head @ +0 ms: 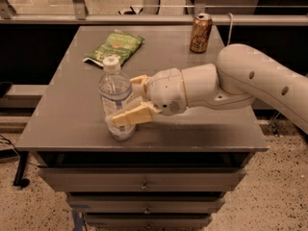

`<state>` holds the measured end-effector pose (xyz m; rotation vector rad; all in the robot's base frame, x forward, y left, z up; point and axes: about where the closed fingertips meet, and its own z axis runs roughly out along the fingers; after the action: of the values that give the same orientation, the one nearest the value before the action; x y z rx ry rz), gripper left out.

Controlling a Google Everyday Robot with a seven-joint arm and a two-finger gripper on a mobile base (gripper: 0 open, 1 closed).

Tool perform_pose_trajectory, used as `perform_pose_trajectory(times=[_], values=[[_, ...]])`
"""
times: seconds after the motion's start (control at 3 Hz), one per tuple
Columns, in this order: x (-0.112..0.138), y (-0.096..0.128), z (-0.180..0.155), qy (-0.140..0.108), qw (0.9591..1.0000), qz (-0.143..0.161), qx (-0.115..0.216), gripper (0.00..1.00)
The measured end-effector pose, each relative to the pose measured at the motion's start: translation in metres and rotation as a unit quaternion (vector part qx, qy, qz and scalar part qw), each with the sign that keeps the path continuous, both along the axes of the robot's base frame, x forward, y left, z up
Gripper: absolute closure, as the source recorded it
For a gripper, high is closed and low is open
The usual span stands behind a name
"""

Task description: Move blue plastic bottle near orange can

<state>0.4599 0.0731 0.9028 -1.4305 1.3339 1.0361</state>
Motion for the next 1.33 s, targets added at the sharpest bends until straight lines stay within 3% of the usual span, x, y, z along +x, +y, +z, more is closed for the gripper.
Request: perform_pose_trajectory(times=[0.67,1.0,1.33], values=[[0.005,-0.022,-0.005,0.015,0.999,-0.043,0.0,0.87],[0.014,-0.045,-0.003,0.012,0.9972,-0.074,0.004,1.0],[0.026,-0.064,0.005,-0.002,0.9954,-0.096,0.0,1.0]])
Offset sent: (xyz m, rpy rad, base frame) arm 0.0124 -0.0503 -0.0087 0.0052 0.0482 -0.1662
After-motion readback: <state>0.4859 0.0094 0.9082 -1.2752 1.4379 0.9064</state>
